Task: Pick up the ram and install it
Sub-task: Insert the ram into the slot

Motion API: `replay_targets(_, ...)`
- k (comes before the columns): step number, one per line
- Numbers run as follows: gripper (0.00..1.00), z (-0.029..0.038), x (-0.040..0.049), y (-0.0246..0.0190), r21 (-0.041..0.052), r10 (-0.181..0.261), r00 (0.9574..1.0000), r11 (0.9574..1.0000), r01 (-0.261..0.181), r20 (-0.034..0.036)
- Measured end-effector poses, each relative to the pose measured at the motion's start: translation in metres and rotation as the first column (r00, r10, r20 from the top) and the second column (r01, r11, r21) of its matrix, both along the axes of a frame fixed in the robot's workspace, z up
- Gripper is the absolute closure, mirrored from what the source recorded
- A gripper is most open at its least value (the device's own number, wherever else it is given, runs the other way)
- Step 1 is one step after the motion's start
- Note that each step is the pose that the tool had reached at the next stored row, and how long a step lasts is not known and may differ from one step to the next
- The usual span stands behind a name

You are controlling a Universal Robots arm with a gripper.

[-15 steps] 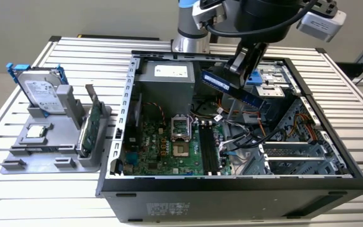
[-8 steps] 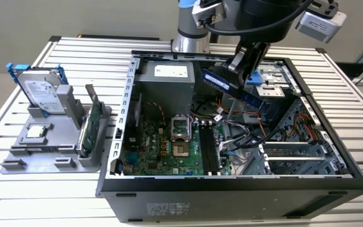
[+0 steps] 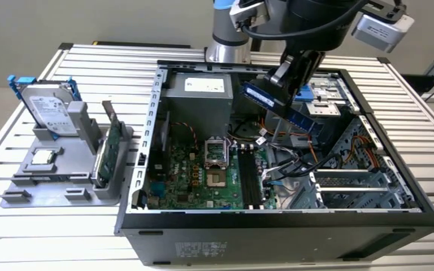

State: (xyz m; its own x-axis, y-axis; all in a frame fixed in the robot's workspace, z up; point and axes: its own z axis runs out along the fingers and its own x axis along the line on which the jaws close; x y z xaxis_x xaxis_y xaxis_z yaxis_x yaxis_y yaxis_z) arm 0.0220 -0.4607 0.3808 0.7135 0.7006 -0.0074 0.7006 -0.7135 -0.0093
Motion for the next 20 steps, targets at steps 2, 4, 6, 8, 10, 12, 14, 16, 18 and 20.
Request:
replay_targets(2, 1.0, 0.0, 0.0, 0.0, 0.0, -0.013, 0.9999, 0.9999, 0.013, 0.0)
replay_targets(4, 1.0, 0.0, 0.0, 0.0, 0.0, -0.027, 0.9996, 0.9996, 0.027, 0.0)
replay_targets(6, 1.0, 0.0, 0.0, 0.0, 0.0, -0.04, 0.9992, 0.9992, 0.04, 0.0)
replay_targets(8, 1.0, 0.0, 0.0, 0.0, 0.0001, -0.052, 0.9986, 0.9986, 0.052, 0.0)
replay_targets(10, 1.0, 0.0, 0.0, 0.0, 0.0001, -0.064, 0.9979, 0.9979, 0.064, 0.0)
replay_targets(12, 1.0, 0.0, 0.0, 0.0, 0.0, -0.076, 0.9971, 0.9971, 0.076, 0.0)
replay_targets(14, 1.0, 0.0, 0.0, 0.0, 0.0, -0.089, 0.996, 0.996, 0.089, 0.0)
replay_targets(16, 1.0, 0.0, 0.0, 0.0, 0.0, -0.102, 0.9948, 0.9948, 0.102, -0.0001)
replay_targets(18, 1.0, 0.0, 0.0, 0.0, 0.0, -0.115, 0.9933, 0.9933, 0.115, 0.0)
replay_targets(20, 1.0, 0.0, 0.0, 0.0, 0.0, -0.128, 0.9917, 0.9917, 0.128, 0.0)
